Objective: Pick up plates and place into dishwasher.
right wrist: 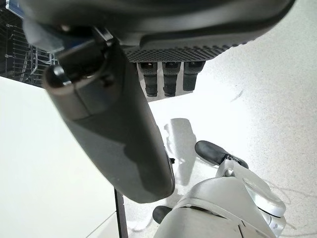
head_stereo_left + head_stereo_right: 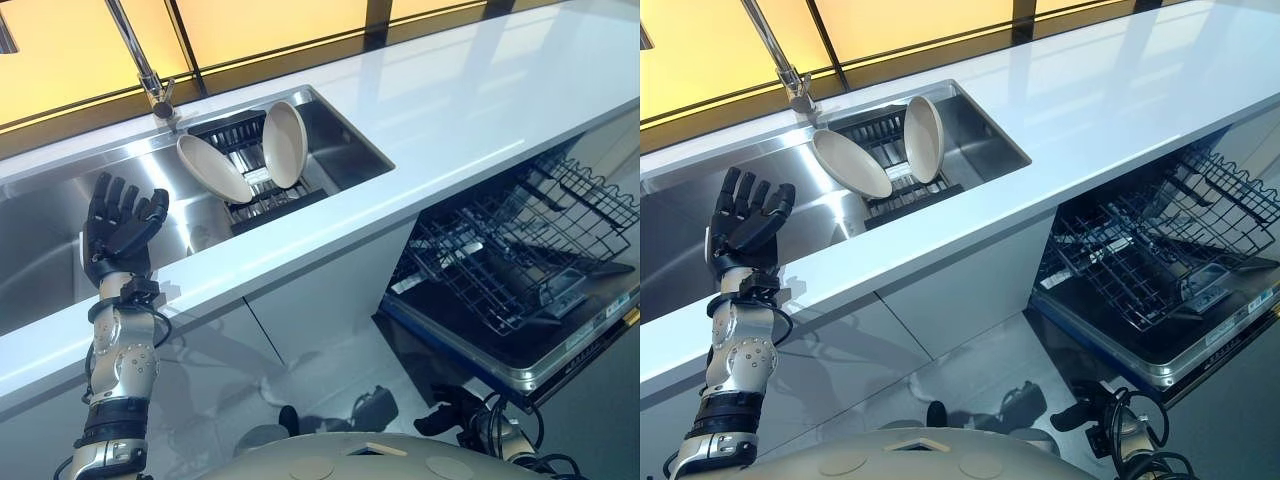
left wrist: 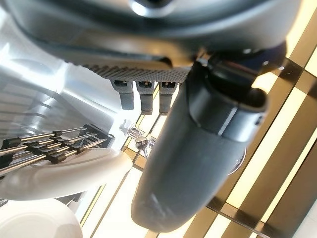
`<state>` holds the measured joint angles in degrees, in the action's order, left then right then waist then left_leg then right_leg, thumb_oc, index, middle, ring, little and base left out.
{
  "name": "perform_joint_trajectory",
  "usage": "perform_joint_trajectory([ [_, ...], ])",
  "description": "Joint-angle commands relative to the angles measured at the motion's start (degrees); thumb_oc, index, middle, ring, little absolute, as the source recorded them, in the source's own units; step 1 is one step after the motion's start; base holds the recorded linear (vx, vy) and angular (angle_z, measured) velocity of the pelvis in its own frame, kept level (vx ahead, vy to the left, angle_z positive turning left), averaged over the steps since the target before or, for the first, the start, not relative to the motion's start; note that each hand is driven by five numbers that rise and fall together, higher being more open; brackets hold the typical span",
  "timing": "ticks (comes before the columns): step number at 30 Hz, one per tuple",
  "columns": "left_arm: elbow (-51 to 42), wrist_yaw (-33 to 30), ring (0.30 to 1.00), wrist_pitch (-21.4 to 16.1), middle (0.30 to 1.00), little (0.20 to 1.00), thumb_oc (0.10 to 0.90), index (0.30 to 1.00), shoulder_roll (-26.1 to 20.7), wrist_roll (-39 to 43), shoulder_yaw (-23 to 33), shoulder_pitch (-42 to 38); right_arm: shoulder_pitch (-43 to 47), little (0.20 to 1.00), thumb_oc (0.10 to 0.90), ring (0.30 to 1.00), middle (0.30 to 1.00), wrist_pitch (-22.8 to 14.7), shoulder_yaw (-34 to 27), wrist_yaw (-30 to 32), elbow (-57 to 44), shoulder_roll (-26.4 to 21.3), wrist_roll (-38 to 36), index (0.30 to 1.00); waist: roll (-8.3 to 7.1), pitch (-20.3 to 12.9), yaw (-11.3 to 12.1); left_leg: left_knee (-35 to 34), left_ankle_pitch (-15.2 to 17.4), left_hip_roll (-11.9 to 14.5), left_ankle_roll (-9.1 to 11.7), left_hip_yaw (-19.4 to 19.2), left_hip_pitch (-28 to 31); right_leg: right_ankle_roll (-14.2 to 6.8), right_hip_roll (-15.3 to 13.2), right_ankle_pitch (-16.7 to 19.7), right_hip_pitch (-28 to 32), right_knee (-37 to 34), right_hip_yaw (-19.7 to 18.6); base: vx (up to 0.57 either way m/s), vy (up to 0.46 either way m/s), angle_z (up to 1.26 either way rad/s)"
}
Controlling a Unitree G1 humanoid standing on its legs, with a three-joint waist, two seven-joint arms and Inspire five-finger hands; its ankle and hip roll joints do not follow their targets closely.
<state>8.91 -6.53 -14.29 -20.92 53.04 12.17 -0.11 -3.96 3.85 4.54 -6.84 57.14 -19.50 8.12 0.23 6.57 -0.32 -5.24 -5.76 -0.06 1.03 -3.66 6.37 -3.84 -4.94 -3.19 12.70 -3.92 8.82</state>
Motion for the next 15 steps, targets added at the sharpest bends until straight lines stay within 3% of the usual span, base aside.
perform_joint_trajectory([
  [1,1.2,0.3,0.9,-5.0,0.9,0.9,0.8,0.9,-1.0,-3.4,3.0,-1.9,3.4,0.9,0.8,0.9,0.9,-1.8,0.1,-0.2,0.7,-3.5,0.2,0.9,0.6,-0.2,0.8,1.1,9.4,-3.0,-1.8,-2.3,2.9,-0.1,4.0,-3.4,-5.7,6.5,2.9,0.0,0.0,0.0],
  [15,-0.4,1.6,0.9,-6.5,0.9,0.9,0.8,0.9,-0.4,-3.2,2.2,-1.9,3.3,0.9,0.8,0.9,0.9,-2.0,0.0,-0.4,0.7,-3.4,0.4,0.9,0.53,0.0,0.8,1.1,9.5,-2.9,-1.8,-2.5,2.8,-0.1,4.0,-3.4,-6.0,6.8,2.9,0.0,0.0,0.0],
])
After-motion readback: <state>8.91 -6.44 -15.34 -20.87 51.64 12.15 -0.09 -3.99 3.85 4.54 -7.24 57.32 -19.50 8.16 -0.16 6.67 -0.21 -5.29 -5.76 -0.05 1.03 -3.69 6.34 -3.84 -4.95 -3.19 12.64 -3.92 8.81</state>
